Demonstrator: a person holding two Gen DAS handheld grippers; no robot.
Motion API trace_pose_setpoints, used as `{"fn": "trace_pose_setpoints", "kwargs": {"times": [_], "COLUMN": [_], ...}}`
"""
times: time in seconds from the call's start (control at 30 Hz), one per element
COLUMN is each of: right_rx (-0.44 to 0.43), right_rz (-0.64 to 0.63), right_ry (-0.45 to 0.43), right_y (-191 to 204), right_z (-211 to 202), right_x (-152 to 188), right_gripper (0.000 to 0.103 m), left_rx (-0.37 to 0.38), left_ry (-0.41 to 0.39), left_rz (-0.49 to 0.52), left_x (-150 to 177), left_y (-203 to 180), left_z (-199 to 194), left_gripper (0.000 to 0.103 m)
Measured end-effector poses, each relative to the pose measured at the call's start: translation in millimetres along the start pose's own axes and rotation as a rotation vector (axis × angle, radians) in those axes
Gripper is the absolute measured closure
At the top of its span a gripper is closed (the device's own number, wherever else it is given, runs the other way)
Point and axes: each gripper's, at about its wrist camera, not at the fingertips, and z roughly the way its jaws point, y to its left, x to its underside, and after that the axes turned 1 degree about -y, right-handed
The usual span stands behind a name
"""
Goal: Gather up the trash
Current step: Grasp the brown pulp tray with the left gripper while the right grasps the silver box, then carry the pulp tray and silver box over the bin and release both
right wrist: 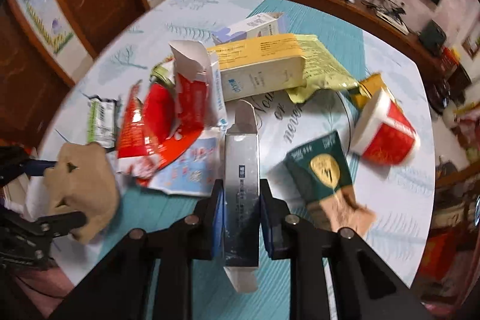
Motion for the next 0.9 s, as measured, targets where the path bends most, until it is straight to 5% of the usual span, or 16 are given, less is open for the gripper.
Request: {"fn": "trace_pose_setpoints", "kwargs": {"times": [0.37,0.9], "right_rx": [-0.05,-0.044], "right_rz": [0.235,0.362], "right_ry": [-0.174,-0.277], "right_y": [17,-18], "right_z": [-96,-180], "right_x": [48,160], "right_gripper": [0.082,0.081], "left_rx": [0.063,0.056], "left_ry": [-0.08,-0.129], "left_rz": [0.086,0.218], "left_x": [-2,46], "left_y": [-33,-153], "left_z": [-43,-71], "left_gripper": [0.031,0.031]}}
